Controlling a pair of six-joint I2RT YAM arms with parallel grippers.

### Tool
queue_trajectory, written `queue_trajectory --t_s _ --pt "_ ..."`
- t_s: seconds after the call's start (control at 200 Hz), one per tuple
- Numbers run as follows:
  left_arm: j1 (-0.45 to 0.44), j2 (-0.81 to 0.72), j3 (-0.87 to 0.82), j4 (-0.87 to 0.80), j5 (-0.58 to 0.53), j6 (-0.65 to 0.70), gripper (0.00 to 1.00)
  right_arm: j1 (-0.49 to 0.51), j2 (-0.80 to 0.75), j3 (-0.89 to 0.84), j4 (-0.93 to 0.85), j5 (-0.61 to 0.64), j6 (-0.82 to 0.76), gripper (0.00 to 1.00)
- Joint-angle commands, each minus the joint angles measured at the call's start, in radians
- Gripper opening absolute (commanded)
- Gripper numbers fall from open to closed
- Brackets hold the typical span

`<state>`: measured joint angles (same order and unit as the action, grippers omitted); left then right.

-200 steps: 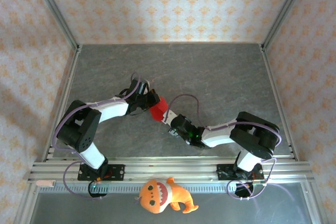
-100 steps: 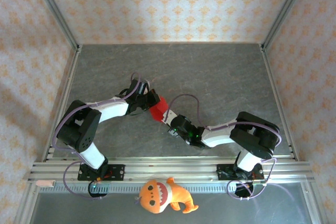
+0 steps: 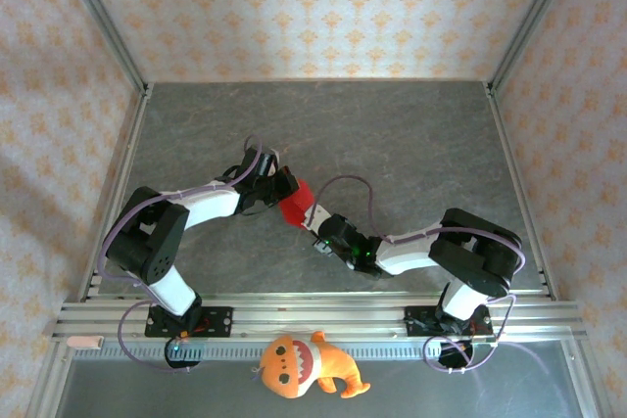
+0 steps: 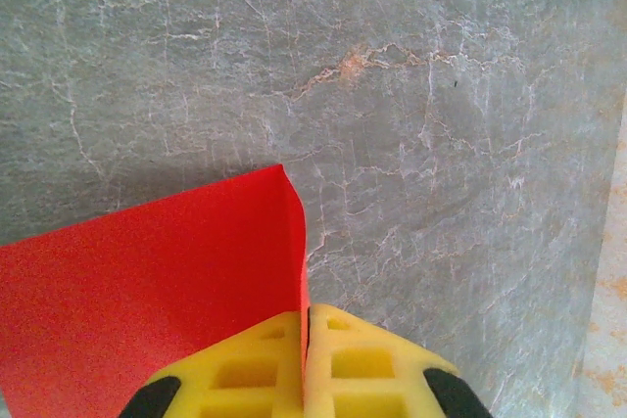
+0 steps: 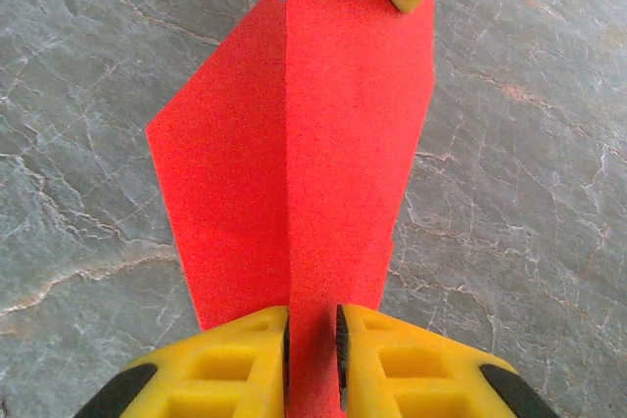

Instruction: Fold a paper plane with a square sheet of paper (pick it up from the middle)

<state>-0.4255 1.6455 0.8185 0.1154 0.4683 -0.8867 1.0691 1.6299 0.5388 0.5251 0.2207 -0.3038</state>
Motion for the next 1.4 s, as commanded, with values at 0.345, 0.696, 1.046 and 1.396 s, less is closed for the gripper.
queue_trajectory --t_s 0.345,0.696,1.046,1.396 --pt "-0.006 0.022 0.013 -0.019 0.009 0.019 0.00 0.006 -0.018 0.005 0.042 -0.007 0.046 0.06" --pt "0.000 -0.097 -0.002 -0.088 -0.139 0.008 0.62 -0.022 0.034 -0.002 0.034 -0.169 0.237 0.00" --pt "0.011 -0.218 -0.083 -0.100 -0.202 -0.024 0.69 -0.091 0.079 -0.038 0.119 -0.318 0.394 0.05" --pt "0.010 -0.281 -0.141 -0.052 -0.203 -0.058 0.68 -0.171 0.096 -0.063 0.196 -0.508 0.560 0.00"
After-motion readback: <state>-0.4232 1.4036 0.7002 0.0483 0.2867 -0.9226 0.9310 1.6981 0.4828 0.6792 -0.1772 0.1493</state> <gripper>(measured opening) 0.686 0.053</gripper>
